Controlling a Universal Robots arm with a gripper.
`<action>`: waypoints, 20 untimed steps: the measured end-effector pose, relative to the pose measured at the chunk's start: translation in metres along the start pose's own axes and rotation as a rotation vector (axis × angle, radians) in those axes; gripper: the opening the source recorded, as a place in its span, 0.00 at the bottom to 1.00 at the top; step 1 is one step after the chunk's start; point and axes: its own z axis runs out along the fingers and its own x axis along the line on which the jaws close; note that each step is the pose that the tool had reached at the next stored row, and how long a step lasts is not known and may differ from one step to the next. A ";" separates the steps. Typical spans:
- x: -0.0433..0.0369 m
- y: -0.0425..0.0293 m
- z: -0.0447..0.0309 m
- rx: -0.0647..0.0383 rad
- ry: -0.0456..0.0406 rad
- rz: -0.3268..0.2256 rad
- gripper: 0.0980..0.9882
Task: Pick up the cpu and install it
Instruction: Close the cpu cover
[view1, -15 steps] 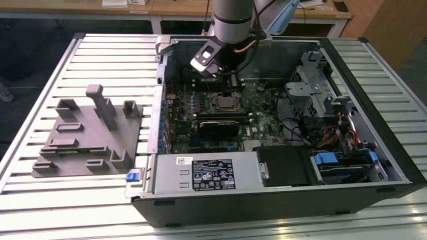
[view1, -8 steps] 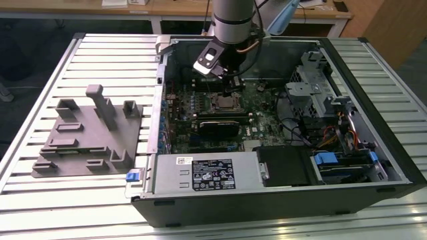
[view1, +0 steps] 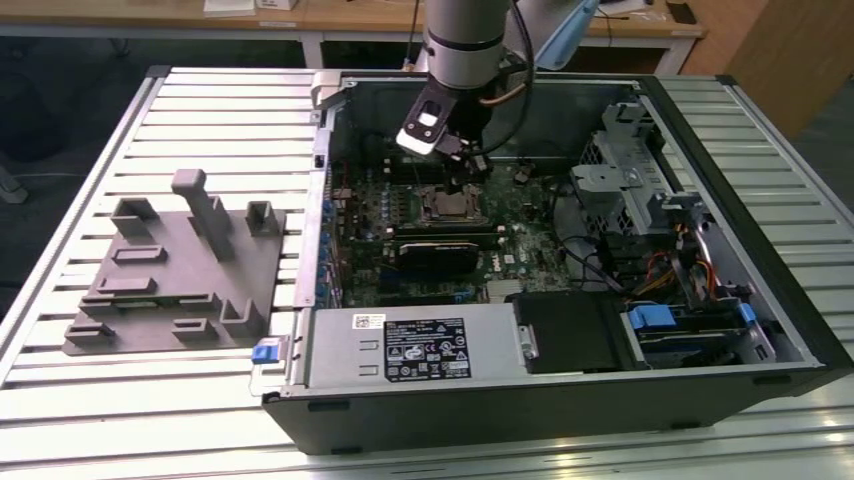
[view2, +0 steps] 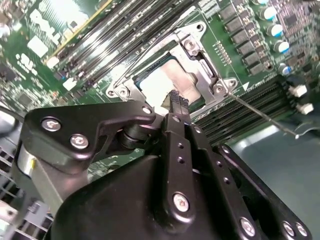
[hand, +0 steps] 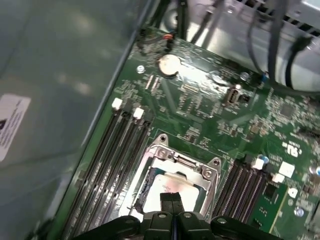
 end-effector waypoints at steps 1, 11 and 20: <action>0.0000 0.0000 0.0001 0.000 0.0007 -0.016 0.01; 0.0000 -0.0001 0.0013 -0.003 0.0085 -0.199 0.01; 0.0000 -0.0001 0.0024 -0.005 0.0155 -0.363 0.01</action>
